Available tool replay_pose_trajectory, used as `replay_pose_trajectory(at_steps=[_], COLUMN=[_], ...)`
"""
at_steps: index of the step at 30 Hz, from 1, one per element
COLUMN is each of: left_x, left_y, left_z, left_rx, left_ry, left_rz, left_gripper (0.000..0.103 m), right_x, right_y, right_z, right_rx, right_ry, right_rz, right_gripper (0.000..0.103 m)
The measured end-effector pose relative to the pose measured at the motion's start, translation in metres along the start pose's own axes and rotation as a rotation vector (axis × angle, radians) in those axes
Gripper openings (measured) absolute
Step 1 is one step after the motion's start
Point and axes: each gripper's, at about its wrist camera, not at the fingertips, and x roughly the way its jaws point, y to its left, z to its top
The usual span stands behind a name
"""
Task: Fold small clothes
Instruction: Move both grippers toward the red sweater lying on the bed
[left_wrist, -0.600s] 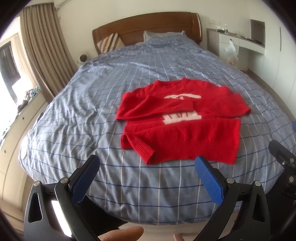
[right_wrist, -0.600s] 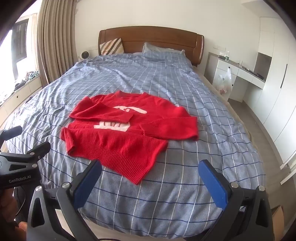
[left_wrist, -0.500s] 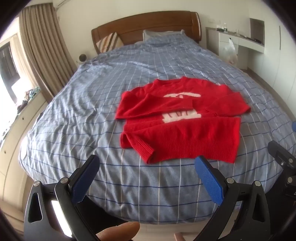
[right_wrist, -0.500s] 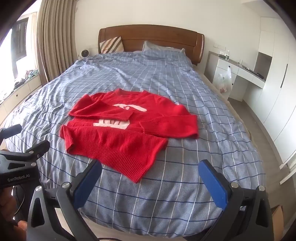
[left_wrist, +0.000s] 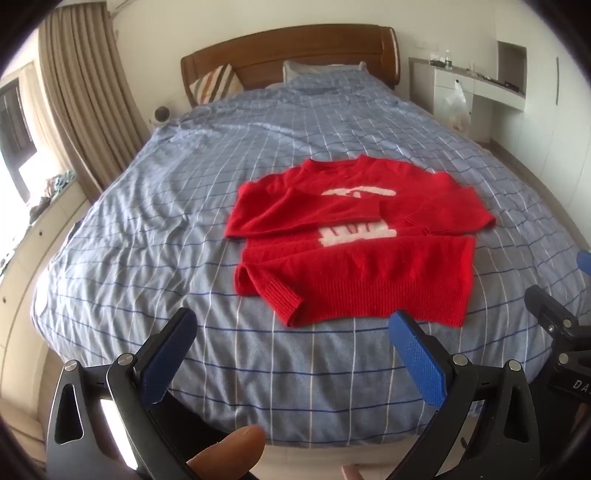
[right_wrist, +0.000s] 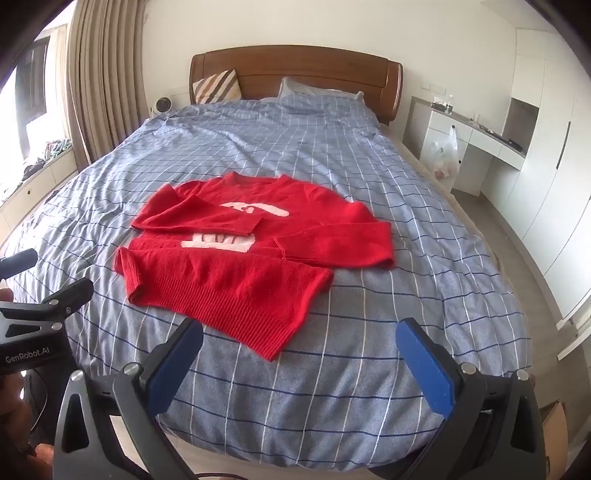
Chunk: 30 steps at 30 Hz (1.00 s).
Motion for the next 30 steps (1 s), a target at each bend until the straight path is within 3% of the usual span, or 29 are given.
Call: replay_pose_trajectory(at_steps=[4,11,23,30], left_x=[0.005,0.018,0.025,0.024], left_y=[0.001,0.002,-0.001,-0.001], left_z=[0.001,-0.002,-0.004,-0.003], left_rx=[-0.013,-0.019,0.002,0.006], left_ry=[0.023,0.096,0.126,0.132], left_rz=[-0.008,-0.02,-0.009,-0.056], left_gripper=[0.103,0.103,0.103,0.103], right_x=[0.002,0.003,0.01,0.012], right_y=[0.001,-0.004,-0.013,-0.016], right_z=[0.001,0.0,0.0,0.002], right_rx=[-0.009,-0.012,0.029,0.037], right_ry=[0.025,0.03,0.055,0.055], right_rz=[-0.08,-0.109,-0.106,-0.102], right_gripper=[0.103,0.103,0.103,0.103])
